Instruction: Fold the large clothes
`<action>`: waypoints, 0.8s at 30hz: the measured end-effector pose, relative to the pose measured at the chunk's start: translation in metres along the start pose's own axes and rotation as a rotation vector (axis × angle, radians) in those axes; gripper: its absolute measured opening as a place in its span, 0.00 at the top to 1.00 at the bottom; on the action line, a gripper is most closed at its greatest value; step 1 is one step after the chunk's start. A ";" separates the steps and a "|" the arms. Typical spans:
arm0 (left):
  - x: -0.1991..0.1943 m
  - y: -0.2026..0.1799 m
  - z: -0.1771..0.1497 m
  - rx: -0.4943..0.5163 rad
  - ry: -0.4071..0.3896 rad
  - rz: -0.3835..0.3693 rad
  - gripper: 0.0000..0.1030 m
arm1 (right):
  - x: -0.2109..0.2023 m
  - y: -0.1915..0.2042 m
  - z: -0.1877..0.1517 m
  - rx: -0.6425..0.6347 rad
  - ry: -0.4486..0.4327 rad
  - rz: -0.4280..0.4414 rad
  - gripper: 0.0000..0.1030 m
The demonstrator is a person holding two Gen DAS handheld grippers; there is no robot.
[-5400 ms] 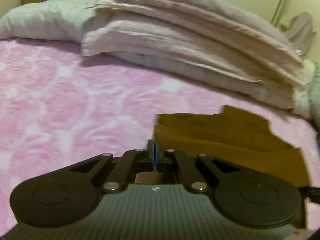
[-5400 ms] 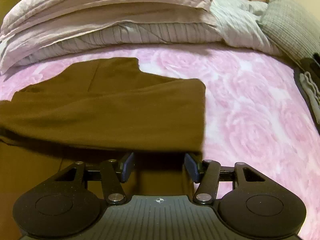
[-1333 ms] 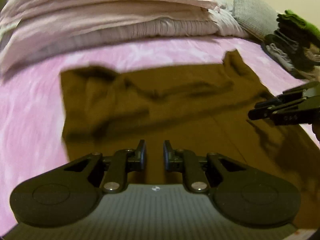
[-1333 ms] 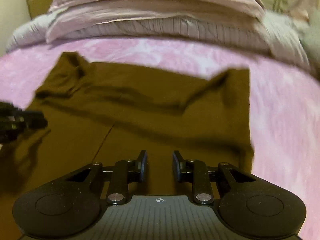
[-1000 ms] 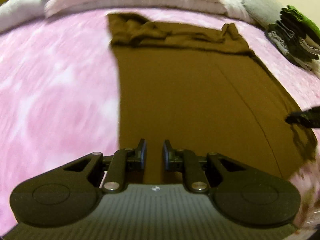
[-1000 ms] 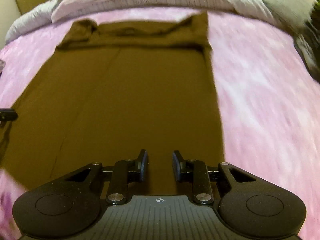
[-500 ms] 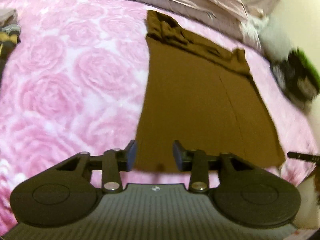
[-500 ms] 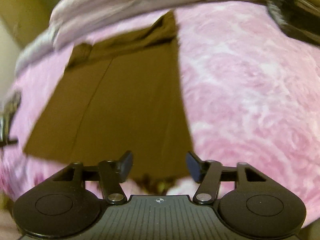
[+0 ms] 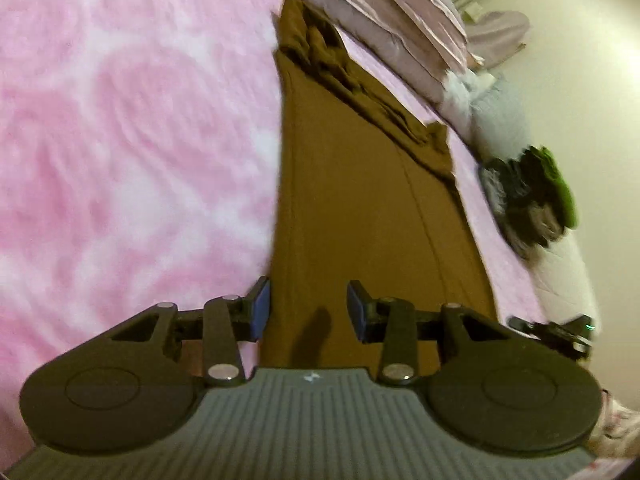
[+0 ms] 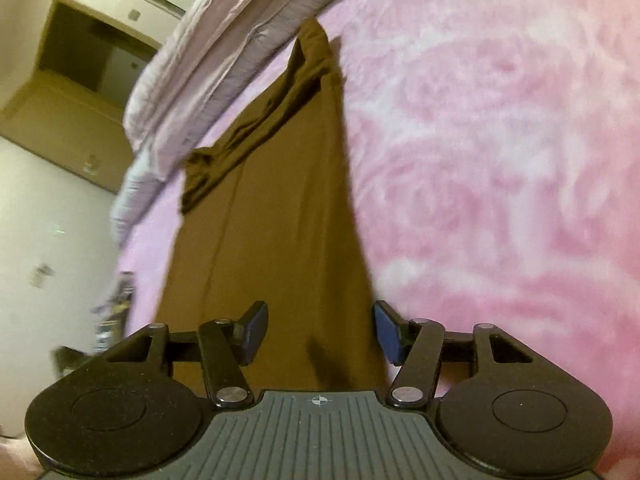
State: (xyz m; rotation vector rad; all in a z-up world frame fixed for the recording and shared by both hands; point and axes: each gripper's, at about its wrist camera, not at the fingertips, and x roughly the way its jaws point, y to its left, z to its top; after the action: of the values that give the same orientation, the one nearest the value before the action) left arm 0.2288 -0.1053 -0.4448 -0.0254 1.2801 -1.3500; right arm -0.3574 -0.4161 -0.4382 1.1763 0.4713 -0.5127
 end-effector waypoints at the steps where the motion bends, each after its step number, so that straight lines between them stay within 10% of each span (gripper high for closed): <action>1: -0.002 0.001 -0.005 0.006 0.015 -0.018 0.67 | -0.005 -0.003 -0.003 0.018 0.006 0.016 0.52; 6: -0.004 0.008 -0.018 -0.004 0.028 -0.083 0.69 | -0.002 -0.016 -0.007 0.079 -0.029 0.101 0.54; 10: 0.005 0.016 -0.009 -0.029 0.060 -0.112 0.95 | 0.005 -0.017 -0.010 0.042 -0.033 0.068 0.98; 24: -0.080 0.014 -0.042 0.063 -0.111 -0.173 0.96 | -0.064 0.060 -0.101 0.047 -0.193 0.034 0.99</action>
State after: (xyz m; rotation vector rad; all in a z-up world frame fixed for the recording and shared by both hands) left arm 0.2330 -0.0179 -0.4192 -0.1691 1.1622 -1.5149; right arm -0.3801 -0.2945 -0.3874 1.1648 0.2744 -0.6045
